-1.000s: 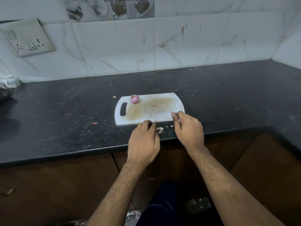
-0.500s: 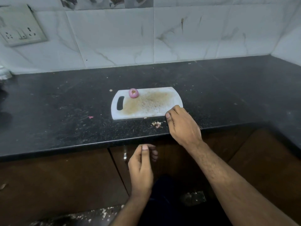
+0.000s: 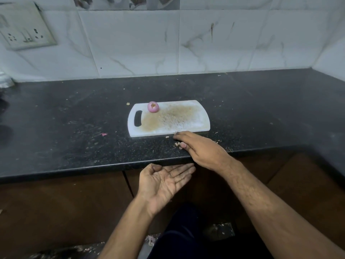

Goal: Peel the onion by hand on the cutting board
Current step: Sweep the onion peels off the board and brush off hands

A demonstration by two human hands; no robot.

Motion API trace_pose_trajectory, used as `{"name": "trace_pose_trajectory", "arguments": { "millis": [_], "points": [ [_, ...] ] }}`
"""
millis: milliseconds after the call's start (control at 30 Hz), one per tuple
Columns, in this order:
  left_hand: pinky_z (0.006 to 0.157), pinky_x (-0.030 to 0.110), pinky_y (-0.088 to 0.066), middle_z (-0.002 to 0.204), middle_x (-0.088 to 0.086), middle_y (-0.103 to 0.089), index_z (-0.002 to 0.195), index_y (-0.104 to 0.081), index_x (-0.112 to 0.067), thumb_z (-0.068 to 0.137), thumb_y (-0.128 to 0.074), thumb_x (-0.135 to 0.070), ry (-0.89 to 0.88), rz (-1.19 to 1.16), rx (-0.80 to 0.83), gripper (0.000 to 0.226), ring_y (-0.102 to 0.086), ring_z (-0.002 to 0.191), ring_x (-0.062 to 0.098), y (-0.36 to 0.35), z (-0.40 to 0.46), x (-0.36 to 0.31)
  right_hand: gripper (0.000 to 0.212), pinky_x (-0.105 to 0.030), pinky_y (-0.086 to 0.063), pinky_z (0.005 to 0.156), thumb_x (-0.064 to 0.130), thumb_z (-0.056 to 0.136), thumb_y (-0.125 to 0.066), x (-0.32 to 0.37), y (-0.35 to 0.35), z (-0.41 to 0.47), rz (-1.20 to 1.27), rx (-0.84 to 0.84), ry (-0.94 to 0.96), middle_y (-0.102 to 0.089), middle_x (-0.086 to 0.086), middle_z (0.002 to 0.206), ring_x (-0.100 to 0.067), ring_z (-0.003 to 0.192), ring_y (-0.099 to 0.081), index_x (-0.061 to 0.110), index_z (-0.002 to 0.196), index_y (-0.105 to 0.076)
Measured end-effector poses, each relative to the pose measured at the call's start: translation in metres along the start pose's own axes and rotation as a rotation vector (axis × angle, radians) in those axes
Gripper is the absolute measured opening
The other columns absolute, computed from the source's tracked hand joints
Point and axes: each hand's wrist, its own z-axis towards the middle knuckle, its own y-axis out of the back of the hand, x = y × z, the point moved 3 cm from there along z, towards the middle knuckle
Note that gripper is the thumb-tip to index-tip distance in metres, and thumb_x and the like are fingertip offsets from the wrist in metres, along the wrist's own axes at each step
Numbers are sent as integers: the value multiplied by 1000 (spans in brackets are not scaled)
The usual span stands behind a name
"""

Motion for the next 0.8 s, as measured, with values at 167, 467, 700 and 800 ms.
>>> {"name": "trace_pose_trajectory", "arguments": {
  "millis": [167, 467, 700, 800],
  "points": [
    [118, 55, -34, 140, 44, -52, 140, -44, 20, 84, -32, -26, -9, 8, -16, 74, -46, 137, 54, 3, 4, 1, 47, -37, -40, 114, 43, 109, -31, 22, -9, 13, 14, 34, 77, -41, 13, 158, -6, 143, -39, 28, 152, -41],
    [117, 60, -26, 141, 42, -52, 123, -62, 21, 89, -29, -31, -10, -180, 9, 71, -47, 134, 54, 5, 0, 5, 49, -38, -49, 106, 19, 102, -54, 37, -28, 13, -36, 71, 358, -43, 18, 156, -3, 143, -41, 32, 148, -48],
    [114, 60, -27, 141, 39, -54, 128, -61, 15, 88, -30, -29, -9, -132, -69, 67, -47, 133, 53, 8, 0, 1, 13, -36, -53, 75, 17, 105, -53, 46, -35, -3, -569, -342, 589, -63, -8, 104, -24, 88, -57, 10, 108, -63],
    [115, 59, -29, 140, 40, -55, 128, -60, 15, 90, -30, -30, -13, -119, -71, 66, -50, 129, 53, 10, -2, 2, 22, -35, -50, 66, 22, 108, -48, 47, -36, -3, -578, -423, 539, -59, -6, 87, -22, 76, -52, 12, 90, -57]
  ]
}}
